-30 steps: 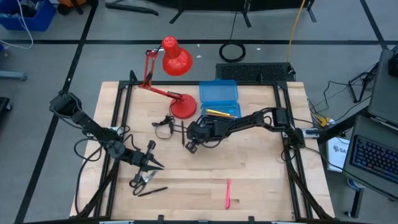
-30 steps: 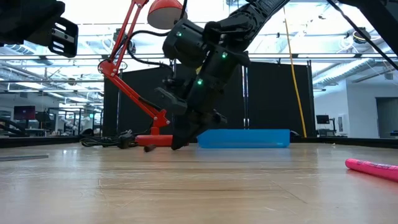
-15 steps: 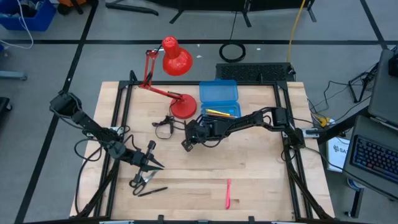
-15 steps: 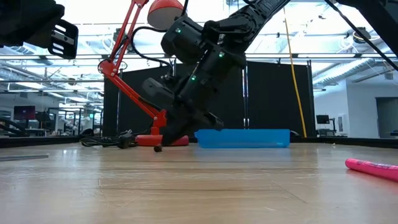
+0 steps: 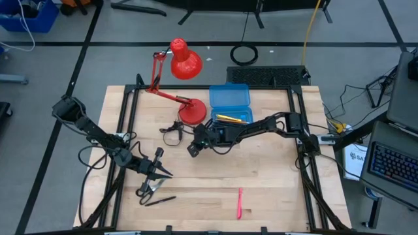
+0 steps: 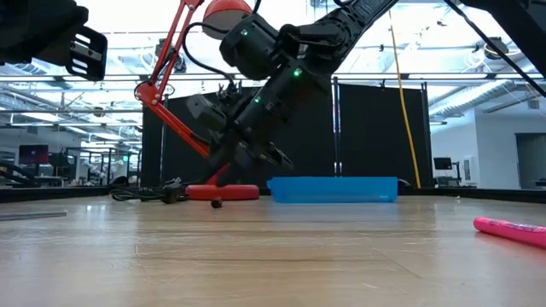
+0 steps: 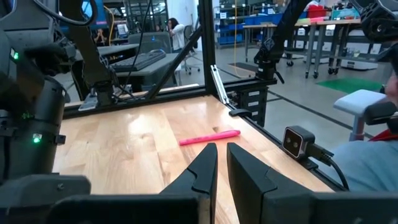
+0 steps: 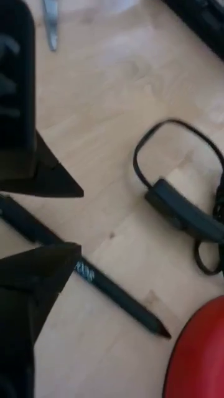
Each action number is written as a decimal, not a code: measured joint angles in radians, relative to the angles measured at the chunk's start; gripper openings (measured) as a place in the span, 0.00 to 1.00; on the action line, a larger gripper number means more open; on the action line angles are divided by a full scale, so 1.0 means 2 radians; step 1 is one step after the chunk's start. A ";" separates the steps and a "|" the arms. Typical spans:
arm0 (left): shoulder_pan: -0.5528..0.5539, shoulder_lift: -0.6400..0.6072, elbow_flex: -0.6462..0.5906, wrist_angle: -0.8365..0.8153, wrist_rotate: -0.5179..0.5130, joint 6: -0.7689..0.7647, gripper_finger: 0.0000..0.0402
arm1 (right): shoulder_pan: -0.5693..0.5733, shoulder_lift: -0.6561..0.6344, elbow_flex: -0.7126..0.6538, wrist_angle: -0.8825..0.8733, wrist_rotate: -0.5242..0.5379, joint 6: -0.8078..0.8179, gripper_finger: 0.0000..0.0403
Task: Pick & place school supplies into a supply box
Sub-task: Put the black pen into the blue supply box
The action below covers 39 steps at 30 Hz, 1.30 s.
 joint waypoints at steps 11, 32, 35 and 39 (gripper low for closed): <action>0.000 0.000 0.000 0.001 0.000 0.004 0.10 | -0.005 0.006 0.001 -0.014 0.026 -0.008 0.35; 0.000 0.000 0.000 -0.002 0.002 0.003 0.10 | -0.007 0.048 0.029 -0.039 -0.008 -0.024 0.22; 0.000 0.000 0.000 -0.002 0.002 0.003 0.10 | -0.003 0.048 0.029 -0.046 -0.018 -0.033 0.15; 0.000 0.000 0.000 -0.002 0.001 0.003 0.10 | 0.001 0.048 0.029 -0.051 -0.051 -0.047 0.06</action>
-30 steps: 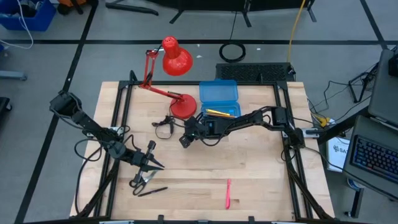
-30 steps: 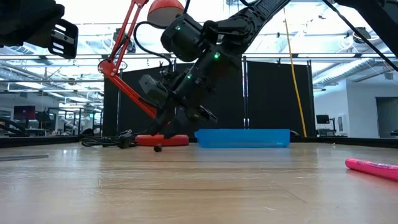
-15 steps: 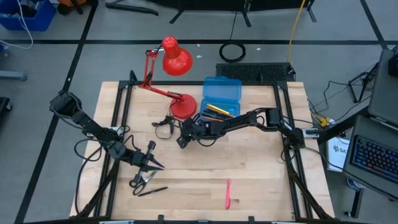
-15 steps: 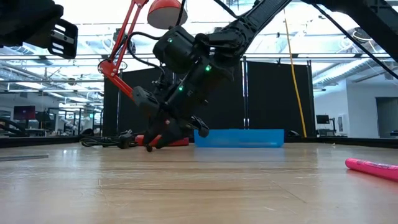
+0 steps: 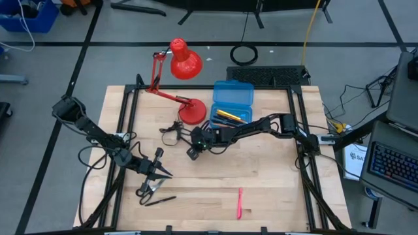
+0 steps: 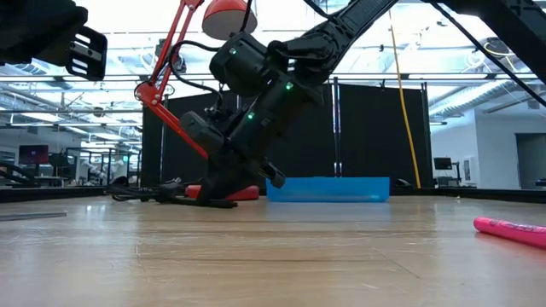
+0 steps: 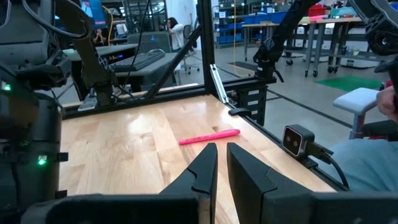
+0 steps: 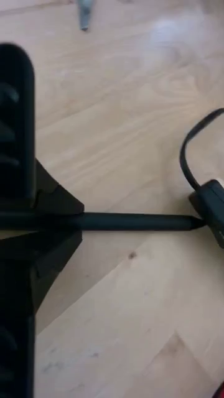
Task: Pick & place school supplies into a supply box
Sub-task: Put the black pen into the blue supply box
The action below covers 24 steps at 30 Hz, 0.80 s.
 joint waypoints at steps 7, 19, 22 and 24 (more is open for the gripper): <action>0.000 0.000 0.000 -0.001 0.000 -0.001 0.10 | 0.009 0.001 -0.001 -0.025 -0.002 -0.034 0.03; 0.000 0.000 0.000 -0.012 -0.001 -0.008 0.10 | 0.032 -0.018 -0.002 -0.033 0.033 -0.079 0.03; 0.000 0.000 0.000 -0.012 -0.001 -0.009 0.10 | 0.034 -0.022 -0.002 -0.038 0.037 -0.086 0.03; 0.000 0.000 0.000 -0.012 -0.001 -0.009 0.10 | 0.036 -0.023 -0.003 -0.039 0.045 -0.093 0.03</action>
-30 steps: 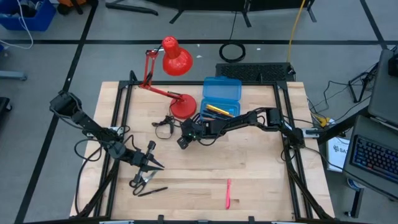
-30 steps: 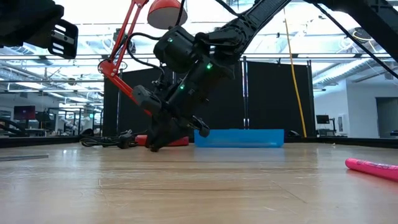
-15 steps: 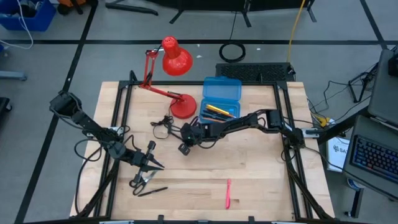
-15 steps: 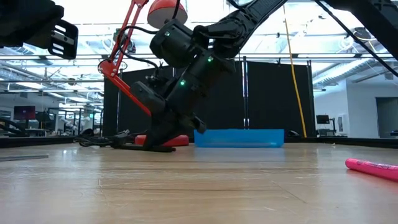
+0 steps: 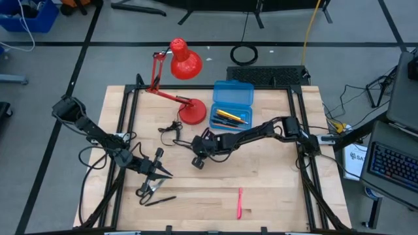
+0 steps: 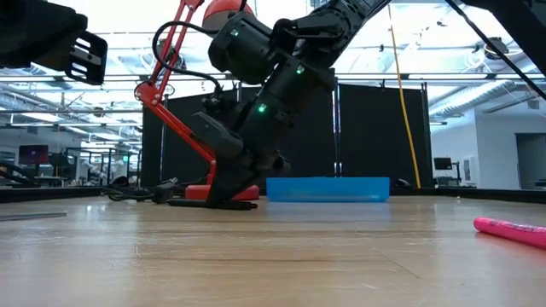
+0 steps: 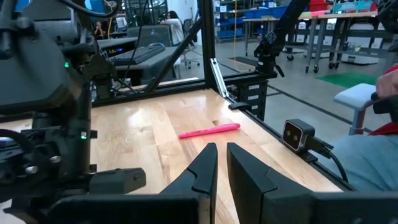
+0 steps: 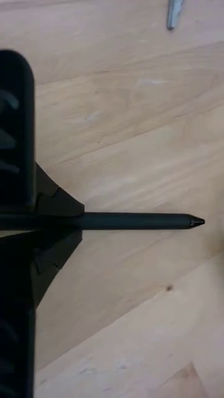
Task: Pick & place school supplies into a supply box
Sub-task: Put the black pen into the blue supply box
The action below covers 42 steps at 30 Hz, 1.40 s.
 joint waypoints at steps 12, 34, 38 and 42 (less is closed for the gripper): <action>0.000 0.000 0.000 -0.003 0.000 -0.001 0.10 | 0.003 -0.004 0.000 -0.011 0.007 -0.041 0.03; 0.000 0.000 0.000 -0.014 0.001 -0.005 0.10 | 0.010 -0.074 0.000 -0.124 0.100 -0.065 0.02; 0.000 0.000 0.000 -0.014 0.001 -0.005 0.10 | 0.006 -0.079 0.000 -0.155 0.123 -0.068 0.02; 0.000 0.000 0.000 -0.014 0.001 -0.005 0.10 | -0.003 -0.087 0.001 -0.167 0.125 -0.068 0.02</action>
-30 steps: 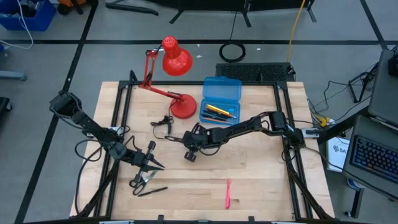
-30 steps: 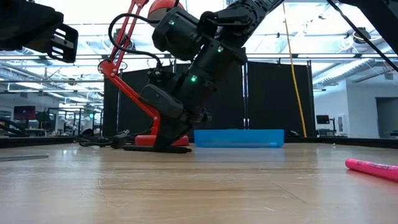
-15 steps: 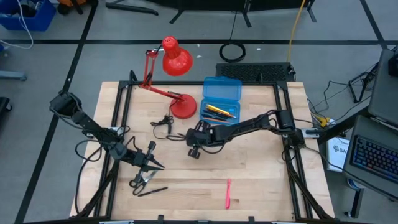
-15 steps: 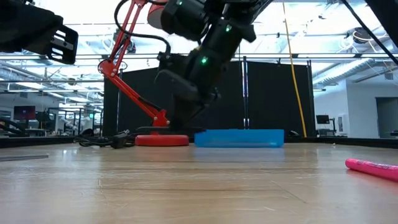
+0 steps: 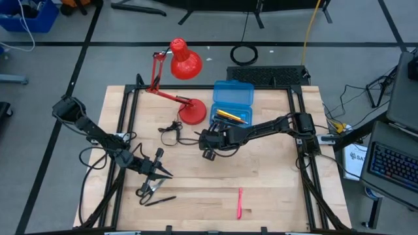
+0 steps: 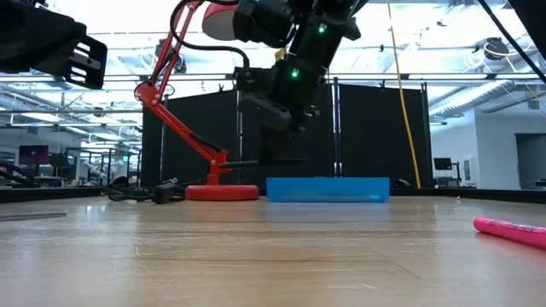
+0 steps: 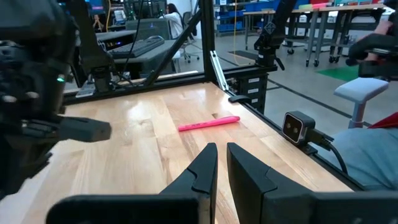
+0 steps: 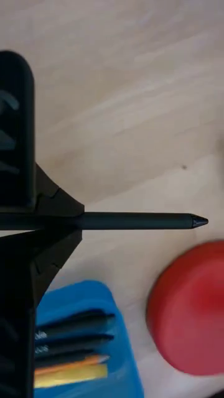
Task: Pick & place school supplies into a supply box
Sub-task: Put the black pen into the blue supply box
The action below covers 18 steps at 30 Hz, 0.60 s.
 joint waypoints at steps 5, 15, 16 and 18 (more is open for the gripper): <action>0.000 0.000 0.000 0.000 0.001 -0.002 0.10 | -0.017 -0.008 -0.001 -0.012 0.008 -0.015 0.02; 0.000 0.000 0.000 -0.004 0.003 -0.004 0.10 | -0.046 -0.024 -0.001 -0.088 0.060 -0.032 0.02; 0.000 0.000 0.000 -0.004 0.003 -0.004 0.10 | -0.049 -0.025 -0.001 -0.093 0.062 -0.040 0.02; 0.000 0.000 0.000 -0.005 0.003 -0.004 0.10 | -0.057 -0.027 -0.001 -0.107 0.063 -0.046 0.02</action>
